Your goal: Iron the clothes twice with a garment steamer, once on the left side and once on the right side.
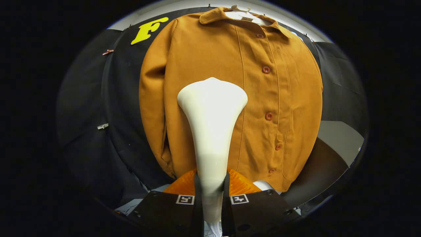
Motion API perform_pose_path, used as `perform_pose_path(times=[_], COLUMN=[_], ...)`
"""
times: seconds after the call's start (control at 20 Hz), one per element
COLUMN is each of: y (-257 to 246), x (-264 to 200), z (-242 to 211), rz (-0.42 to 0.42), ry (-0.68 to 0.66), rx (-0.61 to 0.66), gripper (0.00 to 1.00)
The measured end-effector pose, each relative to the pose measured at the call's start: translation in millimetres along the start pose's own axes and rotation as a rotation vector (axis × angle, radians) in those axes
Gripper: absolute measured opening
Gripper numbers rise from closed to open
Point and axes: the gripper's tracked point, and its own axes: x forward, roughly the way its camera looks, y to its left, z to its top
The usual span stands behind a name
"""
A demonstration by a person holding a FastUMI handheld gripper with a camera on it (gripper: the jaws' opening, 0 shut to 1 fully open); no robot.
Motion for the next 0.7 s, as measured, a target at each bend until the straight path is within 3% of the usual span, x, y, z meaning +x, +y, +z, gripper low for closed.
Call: perform_pose_path(times=[0.7], y=[-14], x=[15], z=[-95], rz=[-0.009], ry=[0.093], rx=[-0.018], gripper=[0.24])
